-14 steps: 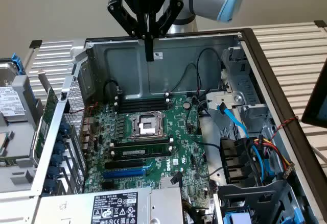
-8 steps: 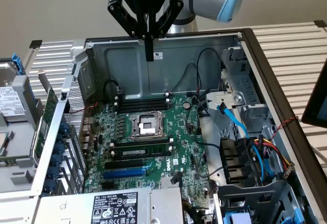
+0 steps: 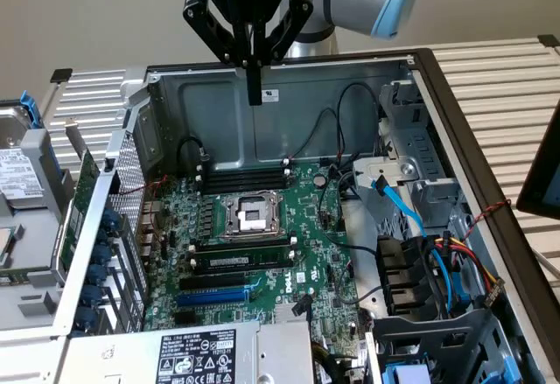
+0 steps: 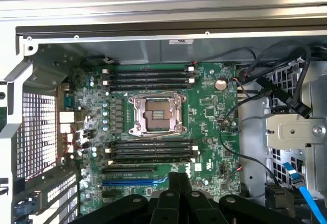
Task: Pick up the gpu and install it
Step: 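Reach for the gpu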
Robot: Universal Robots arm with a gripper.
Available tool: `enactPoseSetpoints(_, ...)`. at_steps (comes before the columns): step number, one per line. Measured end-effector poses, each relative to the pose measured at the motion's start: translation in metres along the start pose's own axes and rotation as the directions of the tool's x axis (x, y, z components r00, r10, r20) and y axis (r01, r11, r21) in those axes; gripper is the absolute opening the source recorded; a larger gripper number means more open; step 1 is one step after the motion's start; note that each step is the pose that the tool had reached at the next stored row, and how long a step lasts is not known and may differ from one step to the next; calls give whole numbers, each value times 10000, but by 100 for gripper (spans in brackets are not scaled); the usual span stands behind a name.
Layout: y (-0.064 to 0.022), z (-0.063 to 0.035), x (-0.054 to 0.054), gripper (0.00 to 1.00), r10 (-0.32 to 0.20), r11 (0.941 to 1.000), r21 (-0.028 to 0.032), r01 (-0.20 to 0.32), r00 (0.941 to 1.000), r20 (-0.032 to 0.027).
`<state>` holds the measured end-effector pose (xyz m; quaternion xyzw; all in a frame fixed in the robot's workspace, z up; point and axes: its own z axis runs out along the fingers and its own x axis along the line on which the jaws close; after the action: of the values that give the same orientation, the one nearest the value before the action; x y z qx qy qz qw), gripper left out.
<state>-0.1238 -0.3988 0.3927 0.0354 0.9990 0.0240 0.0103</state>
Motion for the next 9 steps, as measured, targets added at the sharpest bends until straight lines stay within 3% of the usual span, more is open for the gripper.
enactPoseSetpoints(9,-8,-2,116,11,0,10000,-1,0,10000,0)
